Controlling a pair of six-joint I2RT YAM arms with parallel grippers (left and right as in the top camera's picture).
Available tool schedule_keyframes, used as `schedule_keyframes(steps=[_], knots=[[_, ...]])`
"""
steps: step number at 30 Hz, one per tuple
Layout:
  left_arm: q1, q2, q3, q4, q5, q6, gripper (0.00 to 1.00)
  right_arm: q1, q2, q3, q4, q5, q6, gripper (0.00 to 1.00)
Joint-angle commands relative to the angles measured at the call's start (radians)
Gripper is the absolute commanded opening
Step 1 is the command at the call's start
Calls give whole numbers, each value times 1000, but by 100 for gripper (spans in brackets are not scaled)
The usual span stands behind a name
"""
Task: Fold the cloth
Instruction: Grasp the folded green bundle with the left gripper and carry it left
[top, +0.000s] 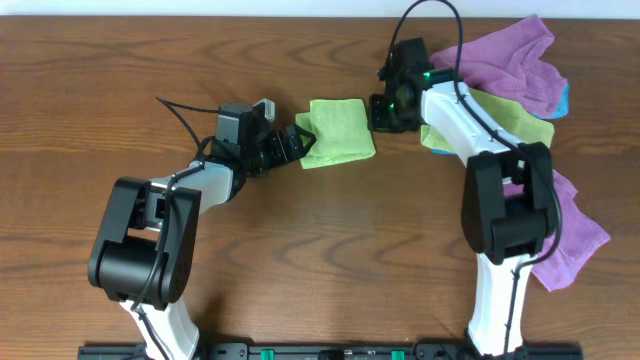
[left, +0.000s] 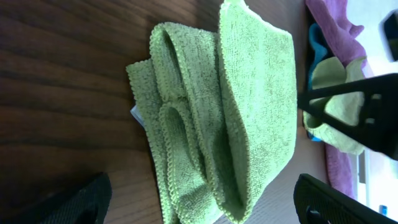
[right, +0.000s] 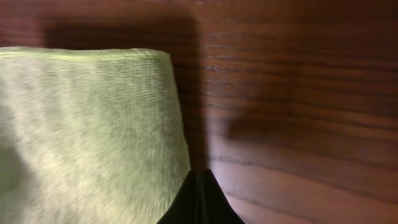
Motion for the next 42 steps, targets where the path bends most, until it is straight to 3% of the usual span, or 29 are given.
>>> schedule_keyframes(steps=[1,8,13,14,15,16,17,18,19,25,30,34,38,42], knots=[[0,36,-2,8,14,-34,95,1,37,-4,6,-23,32,2],[-16,49,-2,40,18,-59,95,58,90,-4,39,-143,40,2],[-27,49,-2,13,13,-59,95,96,90,-4,39,-124,40,2],[-27,49,-2,-1,11,-58,100,93,90,-4,36,-126,40,1],[-27,49,-2,-13,6,-53,84,85,90,-3,35,-133,40,2],[-25,49,-2,-18,6,-34,59,76,90,-1,33,-146,40,2],[-23,49,-2,-19,6,-28,26,61,90,5,23,-168,40,2],[-19,49,-2,-19,6,-29,8,48,89,12,10,-190,39,1],[-14,49,-2,-15,6,-29,6,33,88,21,-8,-207,40,2],[79,40,-2,71,29,-84,6,-64,53,87,-145,-213,-18,1],[274,5,14,325,78,-270,6,-129,-19,103,-223,-212,-79,1],[460,-6,40,409,77,-384,6,-140,-63,103,-259,-198,-111,2],[613,-6,46,407,74,-419,6,-131,-75,103,-266,-194,-111,1],[666,-6,46,407,85,-374,6,-105,-75,103,-261,-194,-111,2]])
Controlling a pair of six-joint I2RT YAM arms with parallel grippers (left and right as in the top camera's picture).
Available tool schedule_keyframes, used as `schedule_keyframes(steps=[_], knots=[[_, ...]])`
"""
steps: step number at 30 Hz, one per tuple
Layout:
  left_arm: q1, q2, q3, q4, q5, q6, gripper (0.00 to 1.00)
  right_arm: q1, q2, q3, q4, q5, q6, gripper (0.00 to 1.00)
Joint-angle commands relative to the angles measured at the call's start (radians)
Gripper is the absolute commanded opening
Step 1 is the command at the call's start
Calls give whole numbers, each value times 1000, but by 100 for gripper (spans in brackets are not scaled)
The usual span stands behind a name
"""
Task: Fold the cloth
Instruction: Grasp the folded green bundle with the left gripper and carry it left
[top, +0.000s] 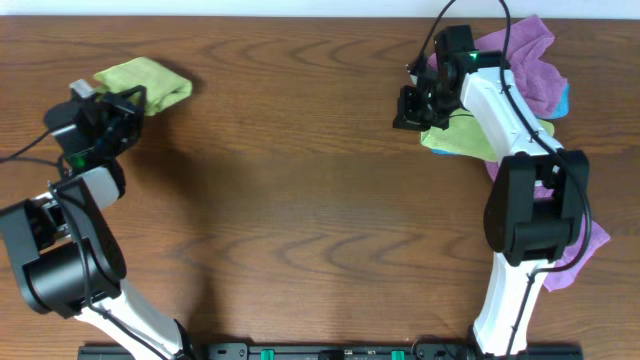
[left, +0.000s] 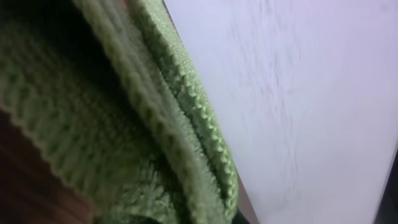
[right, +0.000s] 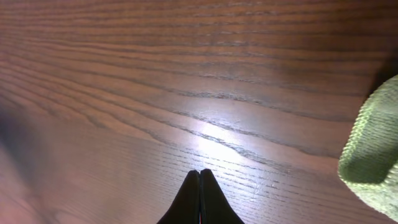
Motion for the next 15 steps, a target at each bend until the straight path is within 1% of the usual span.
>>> schedule_keyframes(steps=[1,4,9,12,14,15], knots=[[8,-26,16,3,23,38,6,32,-21,17,2,0,-21,2],[8,-26,16,-4,-21,55,6,57,-21,17,-2,0,-21,2],[9,-24,49,-24,-165,-3,6,89,-21,17,-1,1,-21,1],[7,-24,95,-80,-278,-45,6,104,-21,17,5,4,-20,2],[7,-24,116,-117,-341,-43,5,113,-21,17,5,5,-20,2],[8,-24,123,-126,-359,-35,6,116,-21,17,4,7,-20,1]])
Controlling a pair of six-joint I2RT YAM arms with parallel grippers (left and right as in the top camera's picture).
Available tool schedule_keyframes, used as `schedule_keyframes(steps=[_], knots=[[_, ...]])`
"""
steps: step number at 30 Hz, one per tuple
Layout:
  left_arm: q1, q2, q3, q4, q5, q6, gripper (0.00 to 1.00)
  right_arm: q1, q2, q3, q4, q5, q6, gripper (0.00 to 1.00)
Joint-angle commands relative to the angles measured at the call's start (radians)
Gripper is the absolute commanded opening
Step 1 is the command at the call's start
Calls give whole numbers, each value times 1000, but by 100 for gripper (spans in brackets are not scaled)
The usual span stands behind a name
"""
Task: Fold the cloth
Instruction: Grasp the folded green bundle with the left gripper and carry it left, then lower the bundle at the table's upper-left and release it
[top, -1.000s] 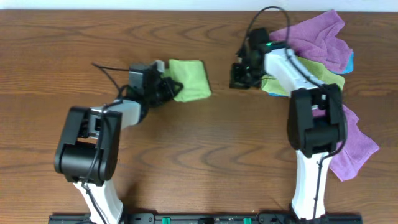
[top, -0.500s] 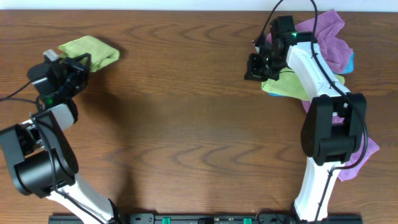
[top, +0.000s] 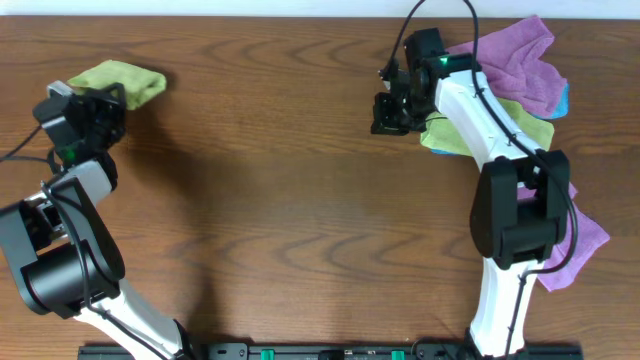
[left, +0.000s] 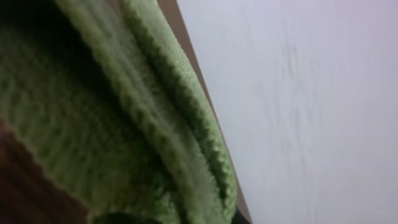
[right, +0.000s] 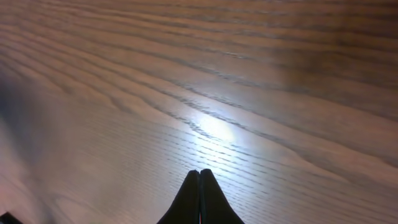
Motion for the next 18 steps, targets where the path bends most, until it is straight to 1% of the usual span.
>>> schedule_keyframes(steps=[1,3,6,10,13,15,18], knots=[[2,-21,43,-16,-126,3,6,18,-21,17,0,6,-14,2],[2,-6,62,-16,-115,37,6,23,-21,17,2,6,-9,2],[2,41,104,-15,-55,64,6,28,-21,17,6,7,-2,2],[1,120,186,-16,3,64,6,34,-21,17,5,7,1,2],[1,158,209,-20,20,47,6,34,-21,17,5,7,12,1],[1,172,209,-48,14,45,6,34,-21,17,5,7,12,1],[2,179,209,-134,7,46,6,34,-21,17,5,7,13,2]])
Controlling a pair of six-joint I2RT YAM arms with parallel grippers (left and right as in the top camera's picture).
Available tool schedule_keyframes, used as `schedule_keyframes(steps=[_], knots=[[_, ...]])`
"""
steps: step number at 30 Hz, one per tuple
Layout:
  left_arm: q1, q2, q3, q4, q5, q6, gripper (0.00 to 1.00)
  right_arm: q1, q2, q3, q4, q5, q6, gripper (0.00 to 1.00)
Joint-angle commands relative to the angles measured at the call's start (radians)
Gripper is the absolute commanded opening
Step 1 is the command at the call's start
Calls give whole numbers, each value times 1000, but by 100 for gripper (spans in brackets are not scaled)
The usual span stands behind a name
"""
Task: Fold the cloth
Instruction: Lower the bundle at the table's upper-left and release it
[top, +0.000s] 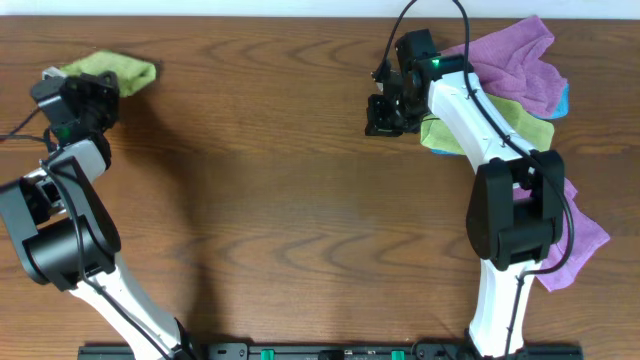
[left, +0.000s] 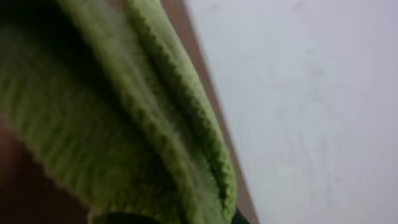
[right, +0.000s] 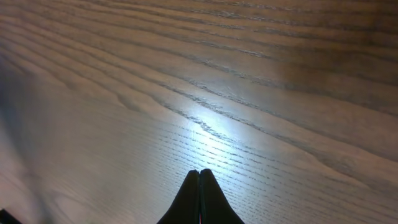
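Observation:
The folded green cloth (top: 112, 74) lies bunched at the table's far left corner, with my left gripper (top: 88, 96) shut on its near edge. In the left wrist view the green cloth (left: 124, 118) fills the picture, its stitched hem against a pale wall. My right gripper (top: 383, 116) hovers over bare wood near the top middle, just left of the cloth pile. Its fingers (right: 199, 198) are pressed together with nothing between them.
A pile of cloths sits at the back right: a purple cloth (top: 510, 60), a second green cloth (top: 500, 125) with a blue one under it, and another purple cloth (top: 575, 235) lower down. The table's back edge (top: 250, 17) runs just behind the folded cloth.
My left gripper and the green cloth have shifted a little further left and back, toward the table's corner. My right gripper has edged slightly left and forward, still shut.
The folded green cloth lay at the top middle with my open left gripper at its left and my shut right gripper at its right edge. Later the left gripper held the cloth at the far left, and it has crept toward the corner since. The right gripper drew back beside the pile.

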Motion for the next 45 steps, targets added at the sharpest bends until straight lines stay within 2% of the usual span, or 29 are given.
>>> schedule_keyframes(steps=[1,7,8,9,10,11,14,18,22,34,38,39,41,42,45], knots=[[2,14,19,-55,6,14,6,10,-21,17,0,0,15,2],[2,14,19,-121,4,18,6,12,-21,17,-1,-1,23,1],[2,14,19,-122,5,18,9,13,-21,17,0,-1,22,2],[2,14,19,-122,11,18,23,14,-21,17,0,-1,22,2],[2,14,19,-123,21,19,47,15,-21,17,1,-1,22,2],[2,14,19,-124,33,19,62,16,-21,17,2,-1,22,1],[4,13,19,-181,42,18,97,20,-21,17,2,-1,22,1],[11,11,19,-291,42,24,95,23,-21,17,1,-1,22,1],[15,-23,19,-372,51,106,97,23,-21,17,0,-1,22,2],[14,-260,19,-619,40,299,96,48,-21,17,3,-5,22,2],[14,-340,19,-705,-37,389,100,60,-21,17,3,-9,22,2],[14,-351,19,-704,-55,409,90,61,-21,17,3,-9,22,2],[14,-361,19,-692,-107,420,31,64,-21,17,3,-9,22,2],[14,-358,19,-674,-144,419,8,65,-21,17,3,-9,22,1],[10,-331,19,-598,-223,419,6,67,-21,17,5,-8,22,2]])
